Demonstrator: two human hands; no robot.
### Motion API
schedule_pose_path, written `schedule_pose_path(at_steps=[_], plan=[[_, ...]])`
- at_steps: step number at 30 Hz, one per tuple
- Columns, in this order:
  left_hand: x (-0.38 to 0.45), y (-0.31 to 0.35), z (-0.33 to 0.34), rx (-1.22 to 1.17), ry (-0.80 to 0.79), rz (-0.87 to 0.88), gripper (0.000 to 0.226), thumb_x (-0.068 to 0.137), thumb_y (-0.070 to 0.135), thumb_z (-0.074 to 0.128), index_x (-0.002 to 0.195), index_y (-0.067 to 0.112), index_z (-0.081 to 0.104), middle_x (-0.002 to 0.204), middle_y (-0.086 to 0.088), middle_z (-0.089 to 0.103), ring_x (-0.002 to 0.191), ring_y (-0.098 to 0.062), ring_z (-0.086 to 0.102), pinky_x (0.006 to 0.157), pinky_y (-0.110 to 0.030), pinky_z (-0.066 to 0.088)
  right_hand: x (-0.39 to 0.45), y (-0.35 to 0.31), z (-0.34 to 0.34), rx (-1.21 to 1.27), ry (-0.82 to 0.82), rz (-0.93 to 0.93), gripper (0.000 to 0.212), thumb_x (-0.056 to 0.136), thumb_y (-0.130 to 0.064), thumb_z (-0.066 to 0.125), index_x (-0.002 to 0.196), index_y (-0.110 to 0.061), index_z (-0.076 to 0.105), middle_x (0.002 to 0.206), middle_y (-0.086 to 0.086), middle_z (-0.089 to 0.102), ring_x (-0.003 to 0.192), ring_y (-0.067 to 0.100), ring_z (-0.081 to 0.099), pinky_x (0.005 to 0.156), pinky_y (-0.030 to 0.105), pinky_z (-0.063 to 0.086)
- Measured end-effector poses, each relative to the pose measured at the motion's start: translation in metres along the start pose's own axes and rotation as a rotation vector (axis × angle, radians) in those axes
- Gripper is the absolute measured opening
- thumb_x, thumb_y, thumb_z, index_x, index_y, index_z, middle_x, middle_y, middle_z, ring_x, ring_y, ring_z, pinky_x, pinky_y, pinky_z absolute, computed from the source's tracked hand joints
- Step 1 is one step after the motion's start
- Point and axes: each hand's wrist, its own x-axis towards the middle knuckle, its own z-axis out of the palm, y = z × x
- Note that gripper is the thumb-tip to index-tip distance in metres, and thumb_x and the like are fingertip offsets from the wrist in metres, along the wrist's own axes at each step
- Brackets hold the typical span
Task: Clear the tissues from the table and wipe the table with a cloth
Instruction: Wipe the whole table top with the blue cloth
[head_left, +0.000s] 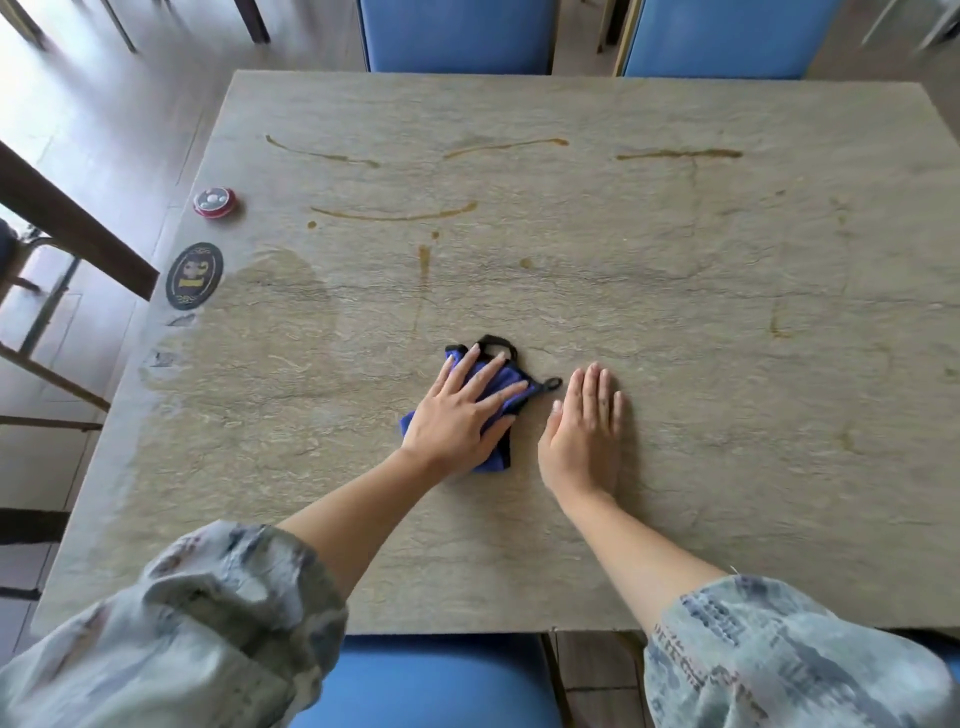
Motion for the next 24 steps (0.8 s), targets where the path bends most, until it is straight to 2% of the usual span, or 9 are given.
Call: schedule_pose_path(at_steps=[5,7,10,11,13,16,18,21,24], plan=[[0.046,0.035,0.006,-0.071,0.022,-0.466,0.049,0.096,0.044,0.032,0.144,0.034,0.038,0.157,-0.007,0.027,0.147,-0.035,0.01,0.12,-0.047,0.002,0.0,-0.001,0.0,0.022,-0.014,0.008,0.055,0.095,-0.025,0.027,0.142,0.002,0.039,0.151,0.019,0.034,0.143,0.031,0.027,0.117,0.043,0.013],[0.047,0.041,0.008,-0.076,0.011,-0.405,0.049,0.096,0.042,0.033,0.143,0.032,0.04,0.156,-0.007,0.028,0.147,-0.034,0.012,0.12,-0.047,0.003,0.0,0.0,0.0,0.029,-0.011,0.006,0.055,0.095,-0.024,0.027,0.141,0.003,0.04,0.15,0.02,0.035,0.142,0.031,0.027,0.117,0.043,0.013],[0.034,0.019,0.007,-0.049,0.003,-0.051,0.045,0.096,0.043,0.035,0.138,0.034,0.048,0.151,-0.003,0.04,0.144,-0.03,0.026,0.118,-0.046,0.02,0.001,0.001,0.0,0.034,0.0,-0.002,0.055,0.094,-0.024,0.03,0.14,0.002,0.042,0.149,0.02,0.036,0.142,0.032,0.029,0.117,0.043,0.014],[0.033,0.008,0.006,-0.037,-0.015,0.009,0.045,0.096,0.043,0.035,0.137,0.034,0.049,0.149,-0.002,0.042,0.143,-0.029,0.029,0.117,-0.046,0.026,0.001,0.001,0.0,0.034,0.001,-0.002,0.054,0.094,-0.024,0.03,0.14,0.002,0.042,0.149,0.02,0.037,0.141,0.032,0.03,0.117,0.043,0.015],[0.041,-0.01,0.001,-0.021,-0.013,-0.056,0.044,0.096,0.042,0.034,0.137,0.034,0.049,0.149,-0.001,0.042,0.143,-0.028,0.029,0.116,-0.045,0.027,0.001,0.0,-0.001,0.036,0.007,-0.001,0.054,0.094,-0.024,0.031,0.139,0.003,0.043,0.148,0.021,0.038,0.141,0.033,0.031,0.116,0.043,0.016],[0.051,-0.021,-0.008,-0.046,0.018,-0.367,0.044,0.098,0.036,0.037,0.141,0.029,0.045,0.154,-0.006,0.033,0.146,-0.032,0.018,0.12,-0.043,0.007,0.0,-0.001,-0.004,0.049,-0.001,0.002,0.055,0.094,-0.025,0.03,0.138,0.003,0.044,0.147,0.021,0.039,0.14,0.033,0.032,0.116,0.043,0.016],[0.041,-0.025,-0.01,-0.052,0.044,-0.46,0.043,0.098,0.031,0.038,0.139,0.023,0.048,0.152,-0.011,0.036,0.145,-0.035,0.018,0.121,-0.045,0.004,0.001,0.0,-0.005,0.048,-0.005,0.002,0.055,0.094,-0.026,0.03,0.137,0.004,0.045,0.147,0.021,0.04,0.139,0.033,0.033,0.116,0.042,0.015],[-0.003,-0.032,-0.012,-0.043,0.135,-0.445,0.039,0.093,0.022,0.043,0.127,0.014,0.058,0.14,-0.017,0.05,0.141,-0.036,0.03,0.117,-0.046,0.019,0.001,0.0,-0.003,0.021,-0.006,0.008,0.055,0.093,-0.026,0.031,0.135,0.005,0.047,0.144,0.023,0.043,0.137,0.035,0.038,0.115,0.043,0.017],[-0.049,-0.049,-0.02,0.02,0.049,-0.25,0.044,0.084,0.019,0.044,0.127,0.018,0.057,0.14,-0.015,0.051,0.138,-0.033,0.037,0.11,-0.041,0.025,-0.001,-0.003,-0.002,-0.016,-0.032,0.012,0.056,0.093,-0.026,0.029,0.134,0.007,0.048,0.142,0.025,0.045,0.135,0.036,0.04,0.114,0.046,0.024]])
